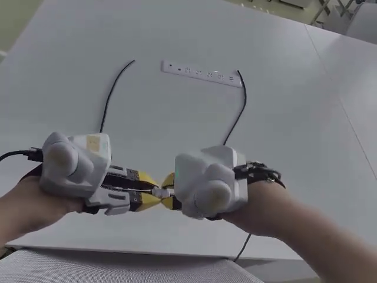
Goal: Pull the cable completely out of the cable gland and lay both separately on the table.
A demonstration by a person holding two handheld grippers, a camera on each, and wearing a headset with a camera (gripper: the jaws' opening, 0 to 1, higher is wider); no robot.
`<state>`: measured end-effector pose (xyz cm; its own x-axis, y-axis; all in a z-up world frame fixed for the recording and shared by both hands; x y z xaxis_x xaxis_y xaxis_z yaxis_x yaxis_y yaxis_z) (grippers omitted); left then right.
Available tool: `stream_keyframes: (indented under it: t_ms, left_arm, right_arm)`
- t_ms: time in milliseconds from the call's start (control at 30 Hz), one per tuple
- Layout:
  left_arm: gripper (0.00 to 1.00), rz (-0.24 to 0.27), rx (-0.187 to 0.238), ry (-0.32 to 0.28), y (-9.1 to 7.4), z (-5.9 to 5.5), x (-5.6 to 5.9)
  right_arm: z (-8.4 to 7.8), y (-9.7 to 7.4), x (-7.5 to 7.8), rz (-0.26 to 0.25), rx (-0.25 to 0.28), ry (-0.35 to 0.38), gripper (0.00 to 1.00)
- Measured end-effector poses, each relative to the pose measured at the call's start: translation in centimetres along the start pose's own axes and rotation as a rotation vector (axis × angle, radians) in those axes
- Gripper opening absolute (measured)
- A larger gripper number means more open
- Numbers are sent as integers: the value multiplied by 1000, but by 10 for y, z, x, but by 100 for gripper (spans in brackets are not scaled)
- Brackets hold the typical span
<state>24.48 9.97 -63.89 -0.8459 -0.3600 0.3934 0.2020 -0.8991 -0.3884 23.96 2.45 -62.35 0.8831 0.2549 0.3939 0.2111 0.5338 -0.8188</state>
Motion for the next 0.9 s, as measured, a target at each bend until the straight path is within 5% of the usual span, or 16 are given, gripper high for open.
stream_keyframes:
  t_ms: [233, 567, 767, 867, 900]
  left_arm:
    - [15, -16, -5, -56, -2, -1, 0]
    - [15, -8, -1, -19, -3, 4, 1]
    - [15, 12, -7, 23, -3, 4, 2]
    - [15, 14, -16, 59, -4, 2, 4]
    - [15, 17, -39, 112, -4, 1, 5]
  right_arm:
    - [3, 2, -7, -75, -10, -18, 7]
    - [0, -4, -2, -100, 22, -54, 8]
    - [-2, -12, 4, -12, 108, 129, 13]
    - [-6, -19, 10, 68, 172, 241, 21]
    - [-7, -21, 10, 140, 189, 284, 20]
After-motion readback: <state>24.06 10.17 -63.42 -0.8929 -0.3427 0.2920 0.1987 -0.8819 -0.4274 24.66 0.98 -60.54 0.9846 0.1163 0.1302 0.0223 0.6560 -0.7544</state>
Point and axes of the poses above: the centre of the closed fingertips' face, and the gripper's own axes: y roughly forward along the fingers, x roughly to its right, z roughly out of its top, the point moved 6 cm from there along -y, roughly backward along the fingers, and after that the axes turned 10 degrees about -y, right-handed, at the moved point
